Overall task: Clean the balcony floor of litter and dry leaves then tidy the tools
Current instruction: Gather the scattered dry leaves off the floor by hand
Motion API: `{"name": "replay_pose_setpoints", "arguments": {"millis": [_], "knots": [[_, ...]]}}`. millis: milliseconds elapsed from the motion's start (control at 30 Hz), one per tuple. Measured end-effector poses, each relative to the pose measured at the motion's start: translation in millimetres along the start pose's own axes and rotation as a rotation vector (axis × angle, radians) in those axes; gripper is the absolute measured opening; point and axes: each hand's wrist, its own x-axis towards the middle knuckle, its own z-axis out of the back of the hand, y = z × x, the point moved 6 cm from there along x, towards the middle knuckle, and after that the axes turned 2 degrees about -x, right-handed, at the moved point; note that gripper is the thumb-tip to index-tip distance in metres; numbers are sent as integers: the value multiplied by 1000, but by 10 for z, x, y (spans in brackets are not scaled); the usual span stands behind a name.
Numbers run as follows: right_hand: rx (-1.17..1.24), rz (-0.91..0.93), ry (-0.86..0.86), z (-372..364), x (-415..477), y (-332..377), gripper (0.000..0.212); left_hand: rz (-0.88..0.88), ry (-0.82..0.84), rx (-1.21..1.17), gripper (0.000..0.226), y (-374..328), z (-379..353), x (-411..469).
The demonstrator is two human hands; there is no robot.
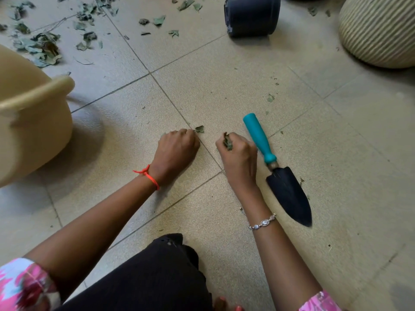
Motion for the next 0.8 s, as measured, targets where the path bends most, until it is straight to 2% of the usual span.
{"name": "replay_pose_setpoints", "arguments": {"millis": [67,100,300,433,500,600,700,800], "knots": [[-165,122,33,-54,-71,46,13,13,-16,-50,31,17,53,1],[-244,155,47,-79,-108,63,12,49,-26,-103,30,45,87,7],[-512,150,42,-125,-180,103,31,464,-156,-575,45,347,241,48],[-552,162,69,-152,-132,124,33,691,-158,-841,38,551,178,-35],[-558,156,78,-162,-87,128,33,749,-171,-938,36,606,171,-57],[-547,162,78,-172,-44,140,33,614,-134,-863,36,501,266,44],[-530,165,79,-181,-50,134,32,388,-83,-633,39,317,353,204],[-539,154,72,-169,-55,120,31,142,59,-352,36,133,280,345]]}}
